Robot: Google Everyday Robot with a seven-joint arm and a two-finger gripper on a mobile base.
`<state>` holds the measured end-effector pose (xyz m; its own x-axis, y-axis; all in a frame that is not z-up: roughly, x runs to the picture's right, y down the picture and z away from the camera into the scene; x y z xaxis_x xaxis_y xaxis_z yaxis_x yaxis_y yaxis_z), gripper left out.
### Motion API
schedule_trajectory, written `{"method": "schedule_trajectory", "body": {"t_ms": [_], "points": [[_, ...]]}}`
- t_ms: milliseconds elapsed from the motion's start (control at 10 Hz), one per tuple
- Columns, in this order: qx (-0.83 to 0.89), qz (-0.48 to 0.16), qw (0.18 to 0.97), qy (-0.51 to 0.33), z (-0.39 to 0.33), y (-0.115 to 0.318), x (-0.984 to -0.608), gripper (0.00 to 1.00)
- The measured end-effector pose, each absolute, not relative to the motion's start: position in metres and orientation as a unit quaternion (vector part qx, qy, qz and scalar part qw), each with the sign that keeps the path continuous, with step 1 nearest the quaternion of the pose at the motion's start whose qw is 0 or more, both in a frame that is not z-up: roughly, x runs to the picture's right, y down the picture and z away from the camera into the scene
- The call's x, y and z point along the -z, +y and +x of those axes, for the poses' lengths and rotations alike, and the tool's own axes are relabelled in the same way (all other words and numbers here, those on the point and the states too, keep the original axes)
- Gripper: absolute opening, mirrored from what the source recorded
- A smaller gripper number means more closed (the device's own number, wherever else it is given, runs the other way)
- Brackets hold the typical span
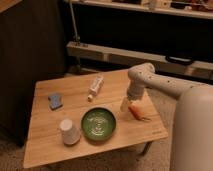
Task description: Place the pepper on the white sponge
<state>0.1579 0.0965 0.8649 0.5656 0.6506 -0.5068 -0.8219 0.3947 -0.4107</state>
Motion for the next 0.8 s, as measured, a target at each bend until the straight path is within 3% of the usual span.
{"method": "schedule_trajectory", "body": {"t_ms": [800], "points": [[-0.451, -0.337, 0.812, 0.153, 0.171, 0.124, -0.870, 0.80]]}}
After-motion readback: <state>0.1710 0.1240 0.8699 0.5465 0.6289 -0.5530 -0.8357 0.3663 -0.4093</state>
